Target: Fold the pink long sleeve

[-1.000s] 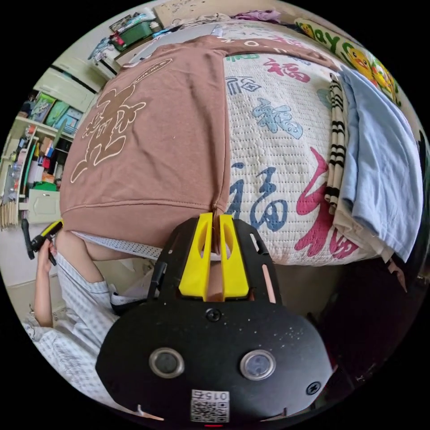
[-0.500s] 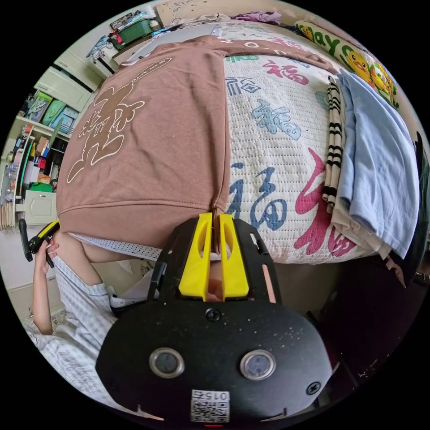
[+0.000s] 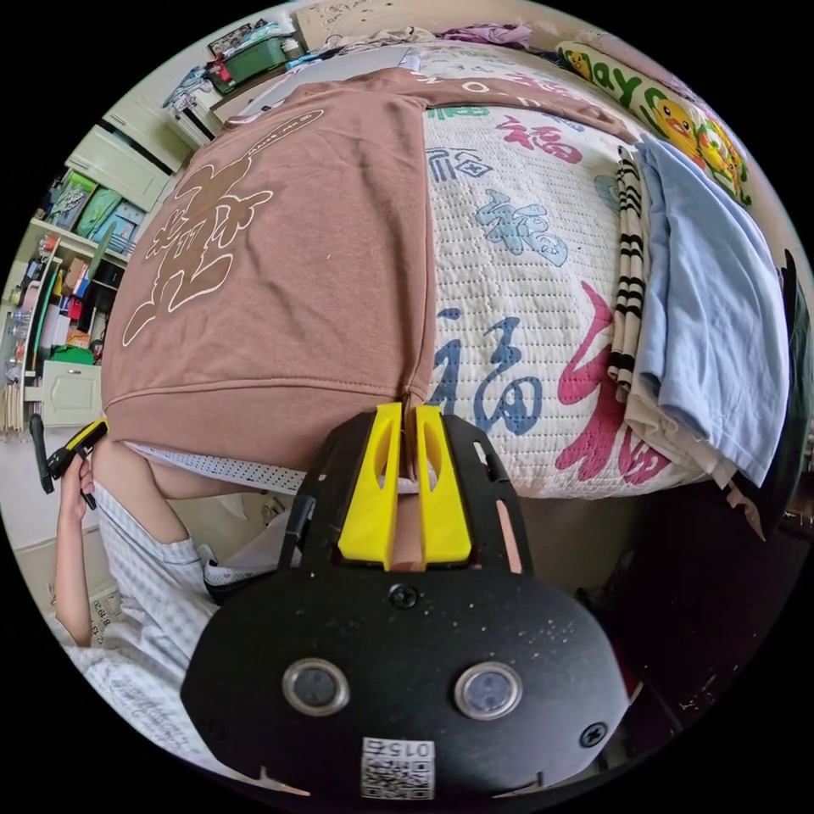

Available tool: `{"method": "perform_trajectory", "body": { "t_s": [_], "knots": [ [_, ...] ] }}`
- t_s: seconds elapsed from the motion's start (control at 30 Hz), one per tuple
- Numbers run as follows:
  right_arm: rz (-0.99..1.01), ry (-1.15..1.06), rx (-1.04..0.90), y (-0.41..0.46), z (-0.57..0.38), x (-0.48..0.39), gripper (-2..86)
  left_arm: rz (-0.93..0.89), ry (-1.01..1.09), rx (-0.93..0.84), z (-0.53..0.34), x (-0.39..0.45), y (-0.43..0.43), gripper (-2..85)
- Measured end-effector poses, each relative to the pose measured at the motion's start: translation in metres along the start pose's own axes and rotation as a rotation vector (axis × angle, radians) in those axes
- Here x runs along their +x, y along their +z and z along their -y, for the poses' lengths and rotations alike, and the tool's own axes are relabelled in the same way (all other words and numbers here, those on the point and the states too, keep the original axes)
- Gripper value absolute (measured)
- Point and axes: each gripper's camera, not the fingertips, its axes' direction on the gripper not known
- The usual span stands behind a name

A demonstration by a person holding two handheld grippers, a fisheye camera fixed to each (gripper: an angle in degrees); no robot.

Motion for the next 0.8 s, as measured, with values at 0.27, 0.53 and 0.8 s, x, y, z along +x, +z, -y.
{"method": "perform_trajectory", "body": {
  "t_s": [0.27,0.53,0.8],
  "knots": [
    [0.094,0.072,0.015,-0.017,-0.001,0.022,4.4,-0.026,-0.023,-0.003,-0.029,-0.033,-0.031,2.7],
    [0.2,0.131,0.07,-0.04,-0.015,0.047,8.9,-0.13,-0.097,0.294,-0.094,-0.07,-0.153,5.0],
    [0.447,0.248,0.326,-0.081,-0.05,0.101,11.0,-0.265,0.1,0.572,-0.066,-0.024,-0.248,5.5]
  ]
}}
